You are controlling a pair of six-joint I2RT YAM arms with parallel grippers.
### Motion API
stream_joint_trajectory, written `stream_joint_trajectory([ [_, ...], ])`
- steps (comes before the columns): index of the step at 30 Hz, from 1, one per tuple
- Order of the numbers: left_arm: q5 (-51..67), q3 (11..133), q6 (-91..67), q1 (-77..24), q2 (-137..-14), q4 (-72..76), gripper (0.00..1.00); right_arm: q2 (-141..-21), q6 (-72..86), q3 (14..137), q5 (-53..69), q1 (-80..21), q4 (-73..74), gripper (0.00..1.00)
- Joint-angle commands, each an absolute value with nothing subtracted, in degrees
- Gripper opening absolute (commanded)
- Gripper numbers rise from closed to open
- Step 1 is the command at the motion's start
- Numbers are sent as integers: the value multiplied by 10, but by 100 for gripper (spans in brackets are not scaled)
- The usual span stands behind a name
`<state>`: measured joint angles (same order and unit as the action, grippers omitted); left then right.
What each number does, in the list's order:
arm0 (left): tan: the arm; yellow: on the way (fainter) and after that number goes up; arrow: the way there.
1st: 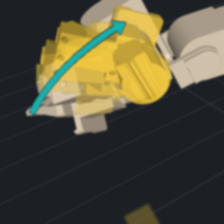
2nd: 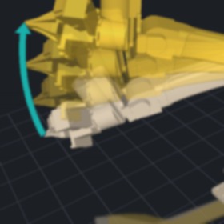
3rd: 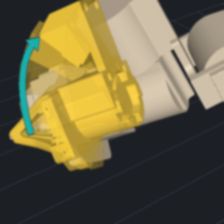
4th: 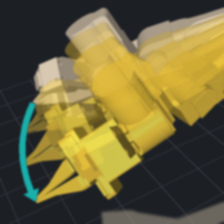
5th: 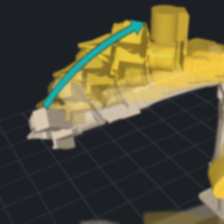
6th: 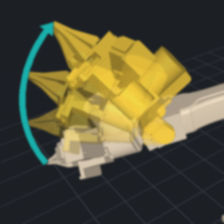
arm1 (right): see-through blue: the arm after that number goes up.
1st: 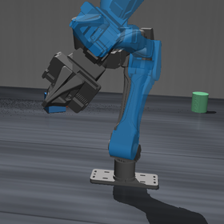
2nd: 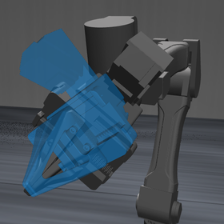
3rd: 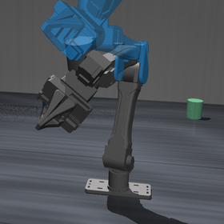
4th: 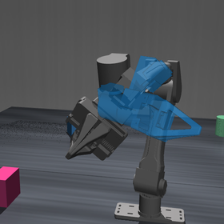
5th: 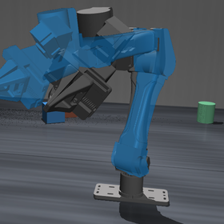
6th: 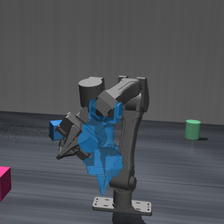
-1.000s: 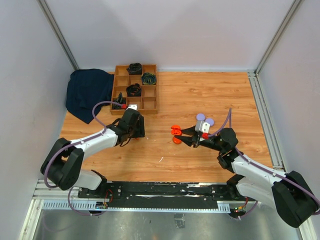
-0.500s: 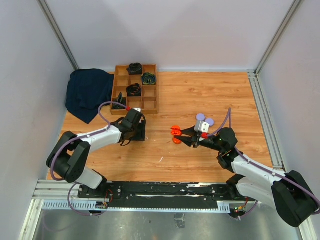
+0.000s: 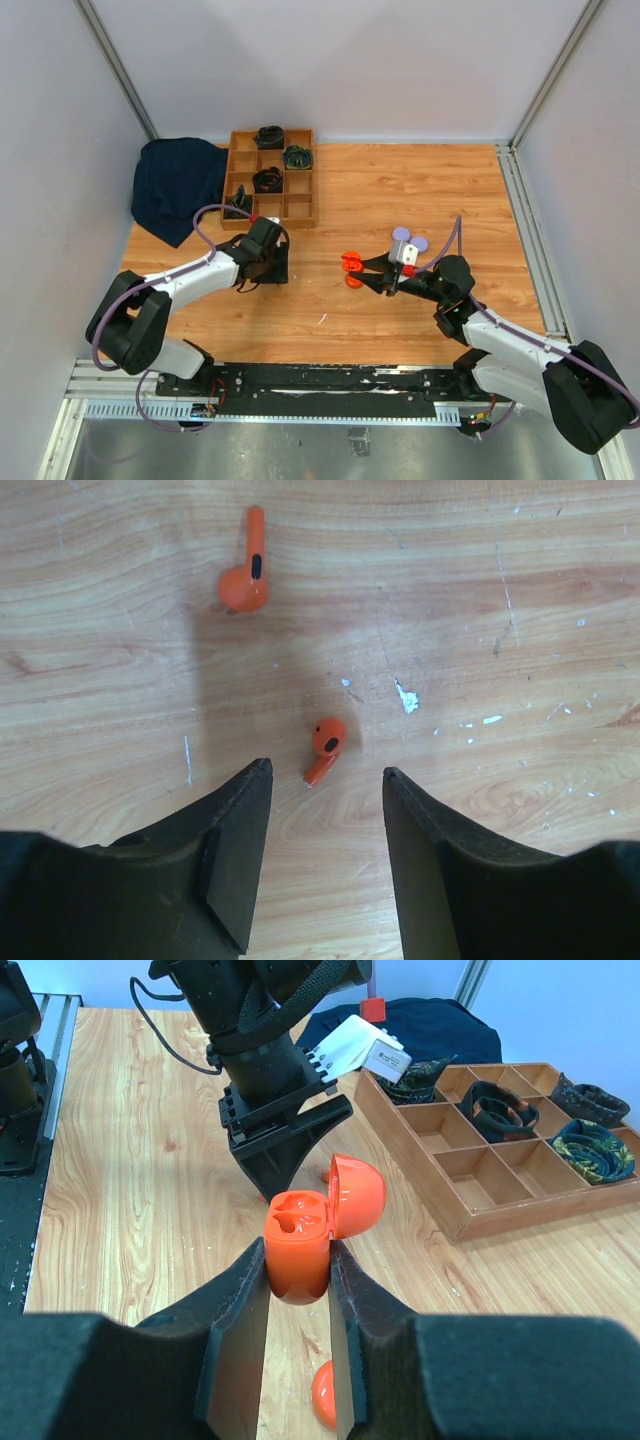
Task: Insert the wireless bluetooth earbuds into the charging case
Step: Pick up the earbud from the center of the board.
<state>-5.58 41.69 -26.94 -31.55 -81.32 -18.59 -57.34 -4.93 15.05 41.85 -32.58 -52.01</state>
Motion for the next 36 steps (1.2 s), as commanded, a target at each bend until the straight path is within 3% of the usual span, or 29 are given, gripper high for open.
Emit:
stream_joint_trajectory([
  [1,-85,448,-274,-311,-826,-200,53,-577,-48,158,415,-322,-529,16],
  [36,-51,467,-262,-314,-886,-201,25,-584,-49,162,412,-322,-523,16],
])
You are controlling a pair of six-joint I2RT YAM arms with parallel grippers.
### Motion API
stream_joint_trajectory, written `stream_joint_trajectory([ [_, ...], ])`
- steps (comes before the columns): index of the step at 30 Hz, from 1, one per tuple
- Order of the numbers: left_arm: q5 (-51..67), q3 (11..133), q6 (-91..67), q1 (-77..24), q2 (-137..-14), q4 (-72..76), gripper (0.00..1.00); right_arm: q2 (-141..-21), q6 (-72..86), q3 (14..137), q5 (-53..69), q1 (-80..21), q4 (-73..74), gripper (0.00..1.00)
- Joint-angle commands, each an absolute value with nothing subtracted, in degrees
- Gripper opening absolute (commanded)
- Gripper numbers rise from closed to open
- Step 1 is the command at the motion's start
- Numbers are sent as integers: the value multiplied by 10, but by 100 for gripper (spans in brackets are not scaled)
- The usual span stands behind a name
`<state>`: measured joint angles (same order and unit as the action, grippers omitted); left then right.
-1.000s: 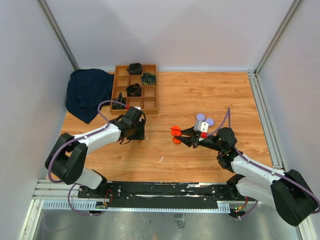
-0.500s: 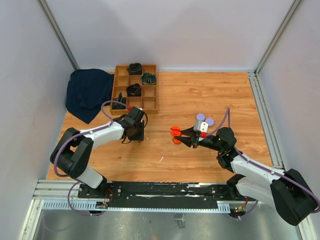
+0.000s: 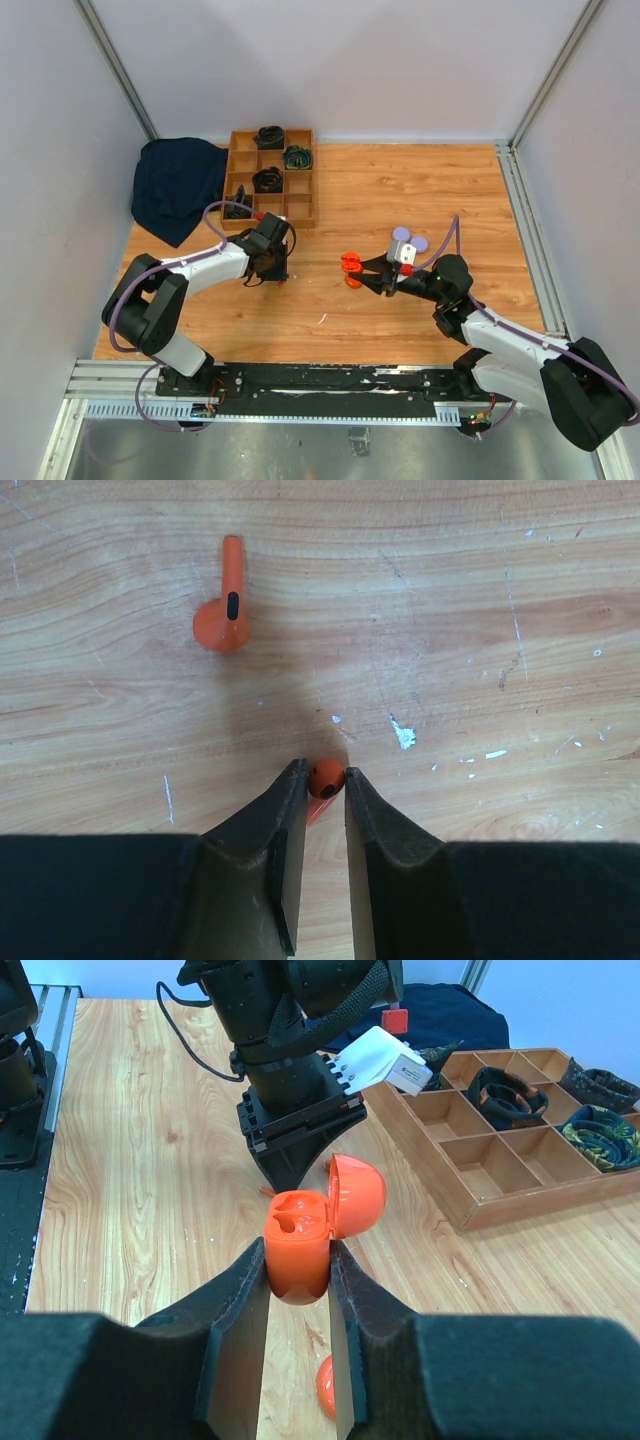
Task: Insert the wireless bluetooth earbuds into the charging case
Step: Pick up the earbud from the center of the board.
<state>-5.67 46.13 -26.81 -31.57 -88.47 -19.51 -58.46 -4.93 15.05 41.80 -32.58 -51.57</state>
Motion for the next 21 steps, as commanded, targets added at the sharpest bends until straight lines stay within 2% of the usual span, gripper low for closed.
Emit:
stream_joint_trajectory([
  [1,-51,467,-262,-314,-887,-201,24,-584,-49,162,412,-322,-523,16],
  [11,-38,441,-282,-317,-812,-159,15,-582,-47,164,401,-322,-518,16],
  [21,-8,387,-297,-332,-653,-49,16,-591,-14,157,367,-323,-570,16],
])
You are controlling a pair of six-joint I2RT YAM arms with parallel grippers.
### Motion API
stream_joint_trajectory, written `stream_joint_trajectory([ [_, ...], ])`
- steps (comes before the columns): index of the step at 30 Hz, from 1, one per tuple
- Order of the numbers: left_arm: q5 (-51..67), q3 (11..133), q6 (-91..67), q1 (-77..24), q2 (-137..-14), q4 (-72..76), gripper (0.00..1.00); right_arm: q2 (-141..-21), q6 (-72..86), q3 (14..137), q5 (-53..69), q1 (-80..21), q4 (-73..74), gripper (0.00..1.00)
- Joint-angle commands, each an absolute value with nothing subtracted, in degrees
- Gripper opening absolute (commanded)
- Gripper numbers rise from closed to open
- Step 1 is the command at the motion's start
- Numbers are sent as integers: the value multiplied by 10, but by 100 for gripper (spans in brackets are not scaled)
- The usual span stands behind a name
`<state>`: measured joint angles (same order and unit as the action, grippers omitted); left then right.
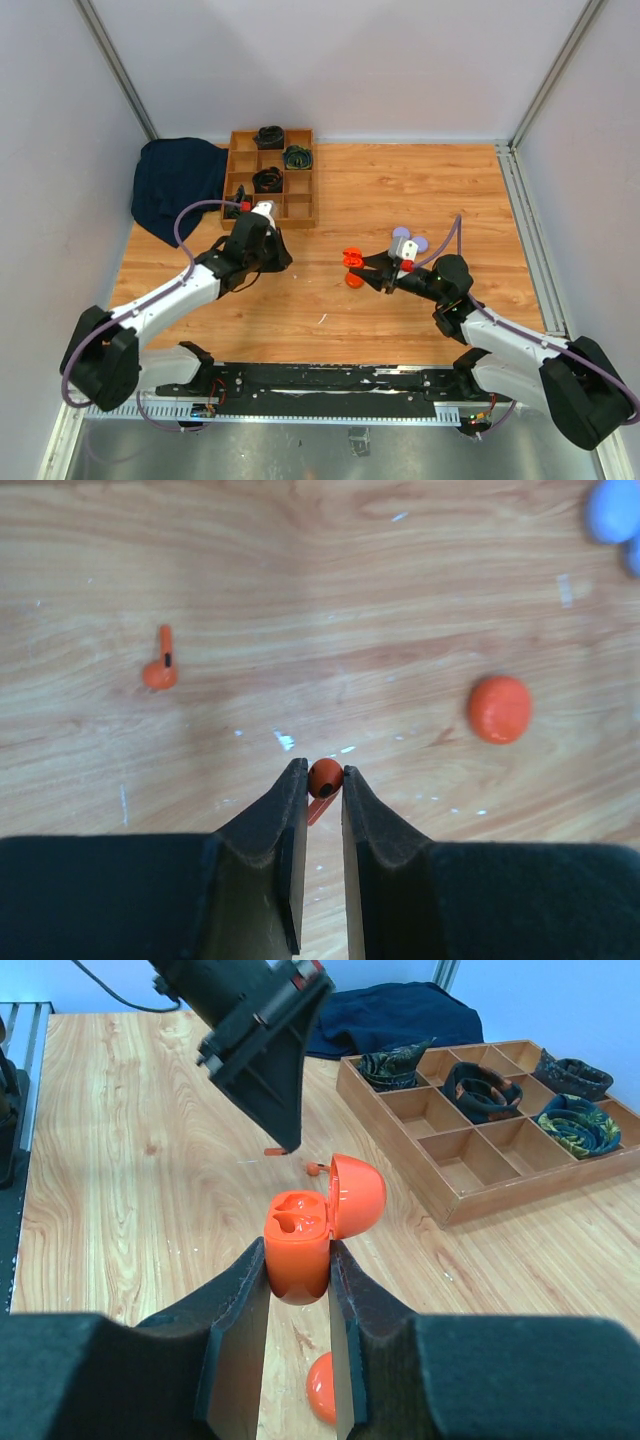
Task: Insert the wireless bluetooth earbuds into the charging case
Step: Pick up the earbud from the center of the board.
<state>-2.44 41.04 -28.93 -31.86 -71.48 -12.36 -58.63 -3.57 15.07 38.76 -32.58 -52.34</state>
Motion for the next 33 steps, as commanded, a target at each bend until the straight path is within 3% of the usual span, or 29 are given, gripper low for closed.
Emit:
stream_joint_trajectory([
  [1,-6,382,-298,-337,-638,-37,16,-593,-12,159,365,-323,-574,16],
  [12,17,320,-333,-396,-518,145,16,-603,35,159,348,-327,-640,16],
  [33,-2,294,-361,-503,-523,401,17,-681,163,151,354,-331,-863,16],
])
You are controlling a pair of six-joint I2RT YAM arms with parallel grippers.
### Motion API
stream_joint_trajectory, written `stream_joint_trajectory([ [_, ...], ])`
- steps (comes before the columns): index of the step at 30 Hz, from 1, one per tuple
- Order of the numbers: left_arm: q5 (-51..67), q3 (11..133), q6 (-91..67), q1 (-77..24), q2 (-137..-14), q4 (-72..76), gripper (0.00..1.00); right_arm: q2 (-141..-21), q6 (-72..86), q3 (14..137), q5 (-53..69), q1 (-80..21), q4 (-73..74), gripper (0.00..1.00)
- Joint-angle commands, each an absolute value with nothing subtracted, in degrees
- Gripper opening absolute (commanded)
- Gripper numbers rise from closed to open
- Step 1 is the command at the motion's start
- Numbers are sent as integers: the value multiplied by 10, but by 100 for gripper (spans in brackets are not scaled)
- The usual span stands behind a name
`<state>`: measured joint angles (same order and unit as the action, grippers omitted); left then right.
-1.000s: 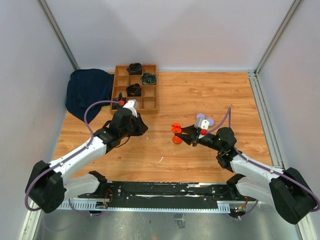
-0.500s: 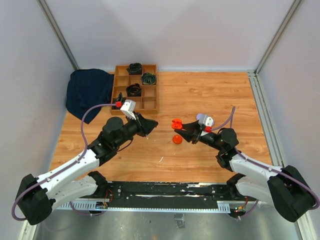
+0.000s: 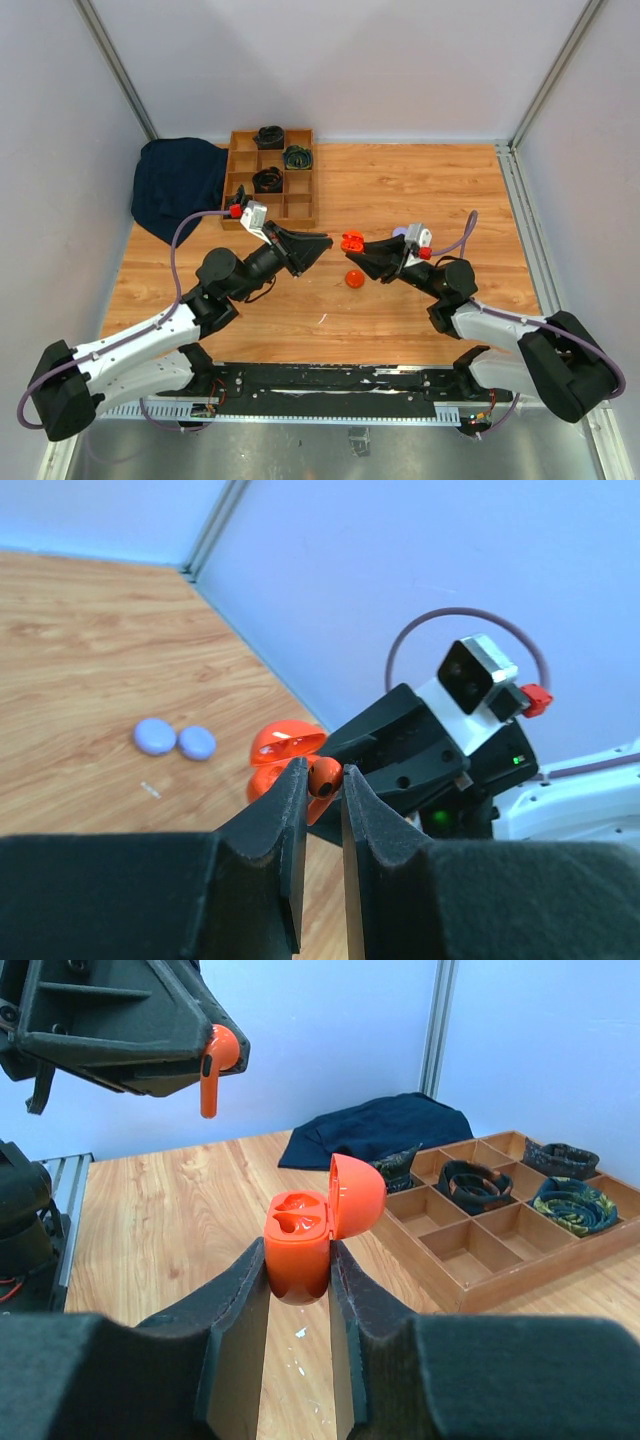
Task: Insert the wireless bluetooth earbuds into the charging case
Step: Pick up the earbud from the center of the board, then place the earbud in the charging case.
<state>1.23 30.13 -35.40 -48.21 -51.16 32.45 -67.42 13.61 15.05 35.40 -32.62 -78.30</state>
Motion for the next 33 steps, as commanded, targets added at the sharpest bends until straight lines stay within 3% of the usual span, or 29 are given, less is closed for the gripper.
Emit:
stream_joint_trajectory([
  [1,-6,294,-361,-507,-528,412,17,-682,164,153,356,-331,-865,16],
  [33,-28,310,-359,-543,-637,530,18,-649,172,150,370,-334,-866,16],
])
